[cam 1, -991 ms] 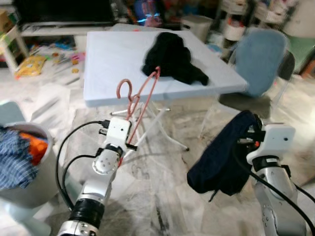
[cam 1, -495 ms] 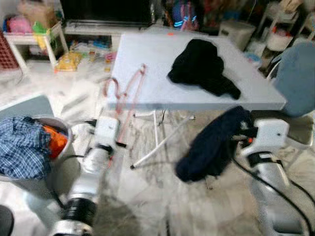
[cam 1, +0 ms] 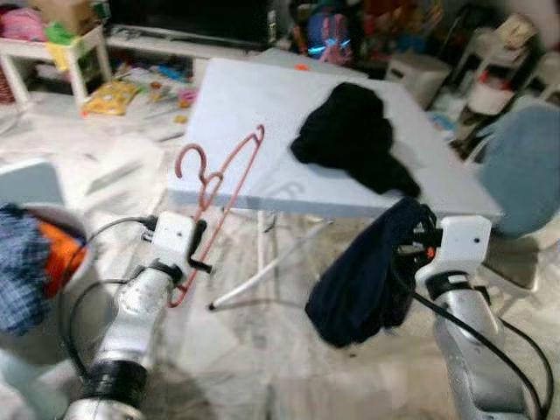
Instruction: Hang hanger
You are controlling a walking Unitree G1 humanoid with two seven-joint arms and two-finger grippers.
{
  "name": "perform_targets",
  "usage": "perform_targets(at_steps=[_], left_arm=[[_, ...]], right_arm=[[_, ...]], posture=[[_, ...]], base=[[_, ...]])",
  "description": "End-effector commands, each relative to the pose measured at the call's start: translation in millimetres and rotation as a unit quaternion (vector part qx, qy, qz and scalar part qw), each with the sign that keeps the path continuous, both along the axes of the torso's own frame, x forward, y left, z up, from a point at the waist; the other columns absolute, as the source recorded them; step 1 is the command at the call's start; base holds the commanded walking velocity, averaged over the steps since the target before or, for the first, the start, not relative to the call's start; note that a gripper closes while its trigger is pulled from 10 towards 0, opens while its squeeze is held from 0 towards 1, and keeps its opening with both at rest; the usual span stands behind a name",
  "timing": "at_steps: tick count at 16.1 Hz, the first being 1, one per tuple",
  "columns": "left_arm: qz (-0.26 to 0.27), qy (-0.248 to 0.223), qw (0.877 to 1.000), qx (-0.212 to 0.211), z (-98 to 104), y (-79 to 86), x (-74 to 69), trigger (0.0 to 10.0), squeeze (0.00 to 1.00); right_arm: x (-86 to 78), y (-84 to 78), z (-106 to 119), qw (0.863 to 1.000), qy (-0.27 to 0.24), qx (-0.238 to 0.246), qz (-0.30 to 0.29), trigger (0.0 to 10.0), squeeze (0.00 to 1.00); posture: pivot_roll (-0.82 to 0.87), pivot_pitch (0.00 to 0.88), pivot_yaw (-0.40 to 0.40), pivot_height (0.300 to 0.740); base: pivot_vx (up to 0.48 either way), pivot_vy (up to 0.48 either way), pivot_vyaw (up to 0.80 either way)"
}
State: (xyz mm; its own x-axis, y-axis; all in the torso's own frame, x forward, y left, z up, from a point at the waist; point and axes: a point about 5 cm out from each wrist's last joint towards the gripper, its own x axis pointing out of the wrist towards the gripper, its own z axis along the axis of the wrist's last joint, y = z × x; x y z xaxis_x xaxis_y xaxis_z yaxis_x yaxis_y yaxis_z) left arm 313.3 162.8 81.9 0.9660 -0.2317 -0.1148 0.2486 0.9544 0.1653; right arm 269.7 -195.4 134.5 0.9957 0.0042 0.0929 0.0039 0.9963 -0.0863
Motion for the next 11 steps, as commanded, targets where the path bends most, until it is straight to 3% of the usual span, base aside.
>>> perform_targets(at_steps=[1, 4, 7, 8, 11], left_arm=[[0.021, -0.020, 1.000, 0.003, 9.8, 8.5, 1.1, 10.0, 0.00], [0.053, -0.028, 0.998, -0.006, 10.4, 7.3, -6.3, 10.0, 0.00], [0.063, -0.032, 0.997, -0.024, 9.4, 0.1, -7.7, 10.0, 0.00], [0.064, -0.032, 0.997, -0.028, 9.7, -0.2, -7.2, 10.0, 0.00], [0.056, -0.027, 0.998, -0.031, 9.7, -1.7, -7.8, 10.0, 0.00]], right_arm=[[3.7, -1.0, 9.4, 1.000, -0.013, 0.003, 0.007, 10.0, 0.00], [8.2, -5.3, 7.8, 1.000, -0.006, -0.013, 0.001, 10.0, 0.00], [17.3, 0.2, 6.7, 0.999, -0.011, 0.028, -0.025, 10.0, 0.00], [17.8, 1.5, 6.1, 0.999, -0.011, 0.021, -0.031, 10.0, 0.00], [13.5, 12.8, 4.7, 1.000, -0.015, 0.010, 0.000, 10.0, 0.00]], posture=[[0.29, 0.000, -0.171, 0.740], [0.32, 0.000, -0.192, 0.740], [0.34, 0.000, -0.230, 0.740], [0.33, 0.000, -0.230, 0.740], [0.31, 0.000, -0.223, 0.740]], base=[[0.285, 0.000, 0.00], [0.284, 0.000, 0.00], [0.291, 0.000, 0.00], [0.296, 0.000, 0.00], [0.370, 0.000, 0.00]])
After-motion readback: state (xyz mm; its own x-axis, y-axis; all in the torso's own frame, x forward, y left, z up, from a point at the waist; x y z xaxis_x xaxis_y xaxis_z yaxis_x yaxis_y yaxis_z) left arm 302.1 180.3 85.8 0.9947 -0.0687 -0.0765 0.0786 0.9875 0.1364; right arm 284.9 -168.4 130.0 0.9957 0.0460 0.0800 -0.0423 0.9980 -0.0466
